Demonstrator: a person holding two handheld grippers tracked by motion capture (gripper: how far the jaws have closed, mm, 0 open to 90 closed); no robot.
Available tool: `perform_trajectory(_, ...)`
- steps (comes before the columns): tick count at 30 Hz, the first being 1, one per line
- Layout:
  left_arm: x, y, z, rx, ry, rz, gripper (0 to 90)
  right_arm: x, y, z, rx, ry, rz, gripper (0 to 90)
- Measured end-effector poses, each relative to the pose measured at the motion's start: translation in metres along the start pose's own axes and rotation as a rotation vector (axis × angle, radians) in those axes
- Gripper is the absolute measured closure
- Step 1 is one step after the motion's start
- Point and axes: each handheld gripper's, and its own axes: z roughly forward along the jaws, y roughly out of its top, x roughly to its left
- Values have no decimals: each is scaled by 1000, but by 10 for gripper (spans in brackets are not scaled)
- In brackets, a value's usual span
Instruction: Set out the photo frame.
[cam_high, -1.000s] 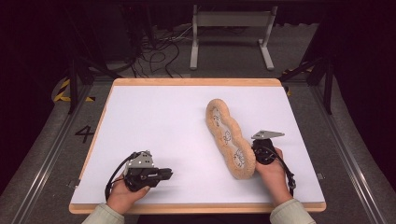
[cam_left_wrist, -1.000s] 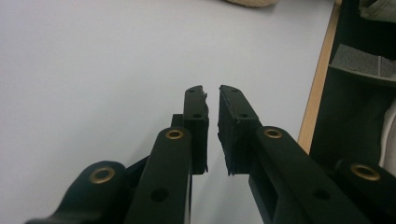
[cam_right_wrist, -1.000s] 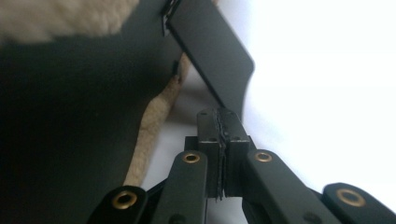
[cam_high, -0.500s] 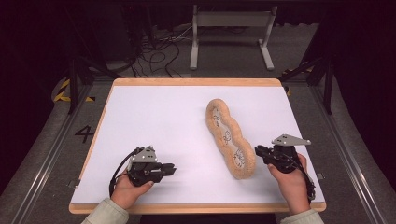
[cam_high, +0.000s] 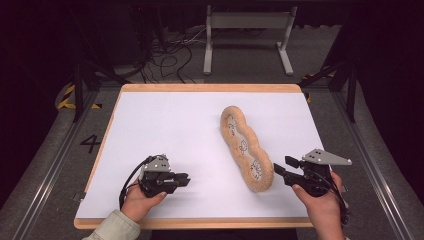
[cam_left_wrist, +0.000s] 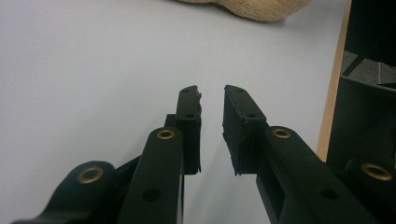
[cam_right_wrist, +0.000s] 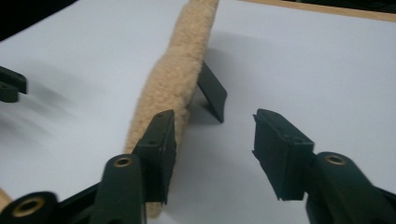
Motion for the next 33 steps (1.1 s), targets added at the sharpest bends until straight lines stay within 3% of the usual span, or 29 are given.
perform_trajectory(6, 0, -1, 0, 2, 0, -5, 762, 13, 3, 8, 27, 30, 15, 288)
perform_trajectory(15, 0, -2, 1, 5, 3, -13, 762, 22, -4, 50, 120, 35, 15, 274)
perform_trajectory(19, 0, -3, 1, 9, 4, -9, 761, 25, -4, 60, 139, 51, 16, 354)
perform_trajectory(24, -2, -5, -1, 15, 9, -9, 760, 28, -6, 74, 177, 54, 7, 607)
perform_trajectory(33, -3, -5, -1, 10, 0, 7, 765, 25, -8, 76, 173, 6, 47, 713)
